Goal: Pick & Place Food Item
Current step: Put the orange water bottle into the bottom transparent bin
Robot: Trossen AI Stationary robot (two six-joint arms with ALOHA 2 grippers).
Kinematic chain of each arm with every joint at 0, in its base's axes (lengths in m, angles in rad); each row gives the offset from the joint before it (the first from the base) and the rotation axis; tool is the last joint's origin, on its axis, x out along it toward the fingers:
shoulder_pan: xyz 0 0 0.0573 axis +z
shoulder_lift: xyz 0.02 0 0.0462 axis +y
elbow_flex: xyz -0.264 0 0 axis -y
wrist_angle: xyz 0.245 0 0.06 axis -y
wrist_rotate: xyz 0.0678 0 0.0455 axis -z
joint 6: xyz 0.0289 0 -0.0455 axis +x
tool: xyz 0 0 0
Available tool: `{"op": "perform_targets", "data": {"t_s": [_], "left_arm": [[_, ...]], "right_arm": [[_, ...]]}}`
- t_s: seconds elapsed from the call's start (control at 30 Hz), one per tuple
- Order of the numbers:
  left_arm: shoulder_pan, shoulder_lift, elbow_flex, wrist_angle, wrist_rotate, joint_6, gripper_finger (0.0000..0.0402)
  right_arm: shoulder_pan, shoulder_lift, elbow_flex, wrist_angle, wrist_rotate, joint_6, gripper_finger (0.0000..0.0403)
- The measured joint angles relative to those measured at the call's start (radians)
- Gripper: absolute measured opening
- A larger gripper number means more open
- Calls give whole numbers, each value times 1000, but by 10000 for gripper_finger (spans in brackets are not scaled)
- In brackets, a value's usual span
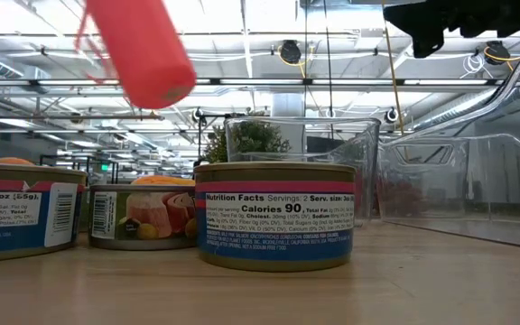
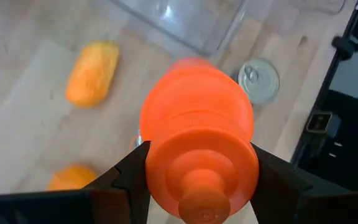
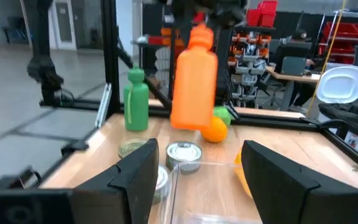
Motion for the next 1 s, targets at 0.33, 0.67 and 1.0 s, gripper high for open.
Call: {"op": "perform_targets", "data": {"t_s": [0.33, 0.67, 1.0], "left_arm": [[76, 190, 99, 2, 29, 286, 202], [81, 339, 315, -68, 10, 522, 202], [80, 341, 409, -111, -53, 553, 202]], "right_arm": [[-1, 235, 175, -8, 30, 14, 306], [-113, 517, 415, -8, 22, 18, 352], [-191, 686, 494, 153, -214, 90, 344]]}}
